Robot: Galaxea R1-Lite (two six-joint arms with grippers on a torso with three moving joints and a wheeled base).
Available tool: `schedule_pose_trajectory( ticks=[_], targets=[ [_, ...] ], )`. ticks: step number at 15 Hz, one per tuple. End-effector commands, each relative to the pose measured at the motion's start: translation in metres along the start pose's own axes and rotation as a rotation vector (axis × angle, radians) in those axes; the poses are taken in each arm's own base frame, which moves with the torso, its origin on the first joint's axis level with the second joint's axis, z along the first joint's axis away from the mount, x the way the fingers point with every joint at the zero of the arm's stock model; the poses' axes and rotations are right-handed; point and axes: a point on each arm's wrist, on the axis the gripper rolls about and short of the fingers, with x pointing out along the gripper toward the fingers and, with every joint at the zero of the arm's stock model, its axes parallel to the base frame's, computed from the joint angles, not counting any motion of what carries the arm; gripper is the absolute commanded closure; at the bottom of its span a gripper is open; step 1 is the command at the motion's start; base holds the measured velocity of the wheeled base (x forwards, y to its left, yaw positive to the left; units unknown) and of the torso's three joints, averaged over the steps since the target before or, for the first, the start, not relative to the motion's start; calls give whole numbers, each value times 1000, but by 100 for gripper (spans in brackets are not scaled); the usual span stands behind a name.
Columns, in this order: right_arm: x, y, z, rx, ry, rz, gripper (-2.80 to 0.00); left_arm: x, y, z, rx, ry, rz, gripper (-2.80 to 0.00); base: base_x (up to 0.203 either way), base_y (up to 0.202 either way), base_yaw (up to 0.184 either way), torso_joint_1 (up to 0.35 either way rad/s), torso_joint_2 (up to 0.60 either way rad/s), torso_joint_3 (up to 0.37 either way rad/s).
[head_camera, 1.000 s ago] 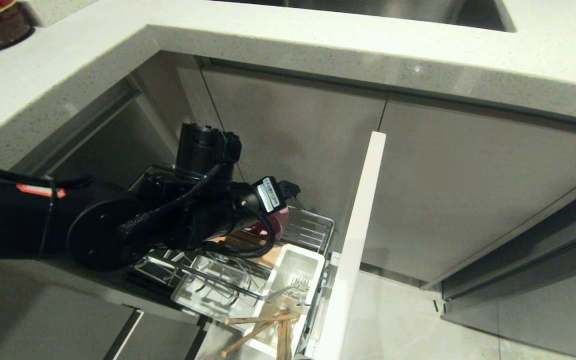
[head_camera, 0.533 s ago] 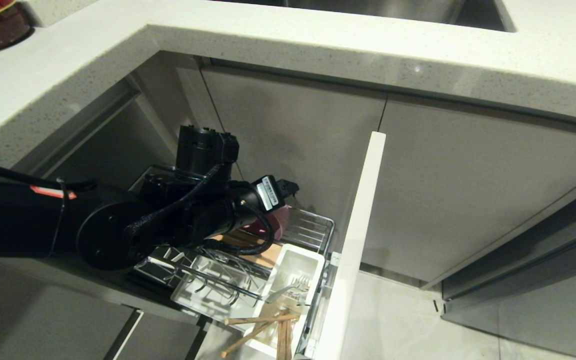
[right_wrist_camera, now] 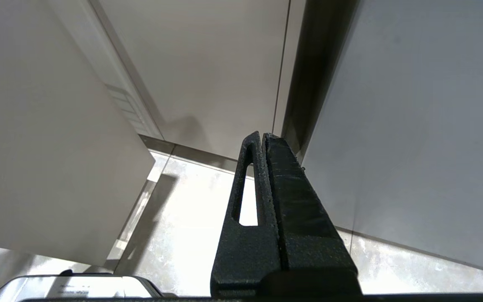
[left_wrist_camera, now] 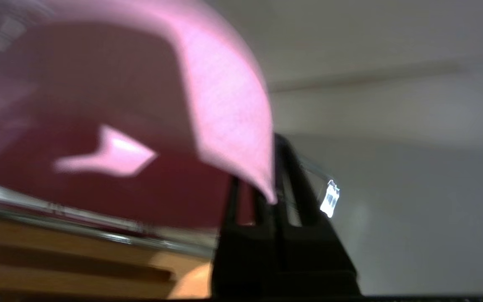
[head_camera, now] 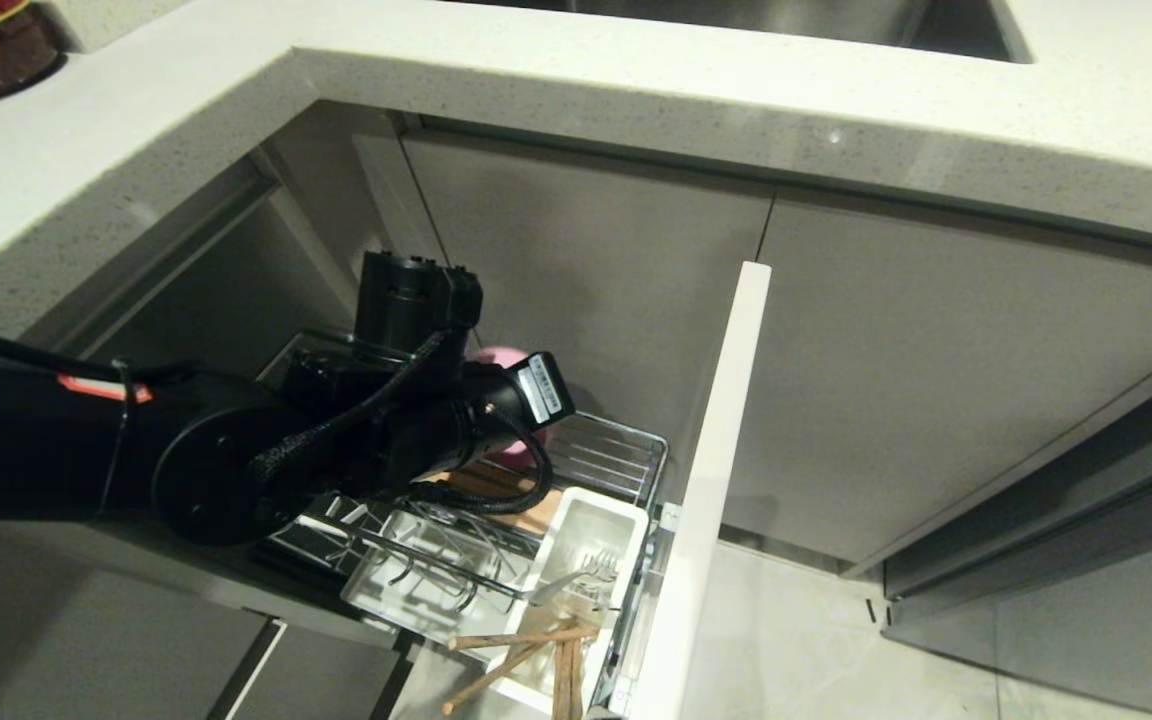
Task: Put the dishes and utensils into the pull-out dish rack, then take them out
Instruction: Take the bowl out of the cupboard
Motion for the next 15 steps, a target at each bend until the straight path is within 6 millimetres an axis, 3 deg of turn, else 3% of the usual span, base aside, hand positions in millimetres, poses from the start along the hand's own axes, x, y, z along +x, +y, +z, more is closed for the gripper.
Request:
schedule_pose_trajectory(
  ticks=[1,8,15],
  targets=[
    [1,0,-7,0,25,0,0,-3,0,1,-5,-7,-4,0,0,0,0,0,0,0],
    [1,0,-7,0,25,0,0,-20,-7,9,-10,-39,-41,0,0,0,0,0,0,0],
    [1,0,-7,0,25,0,0,-107,-22,48,-14,-243,-170,0,0,0,0,0,0,0]
  ],
)
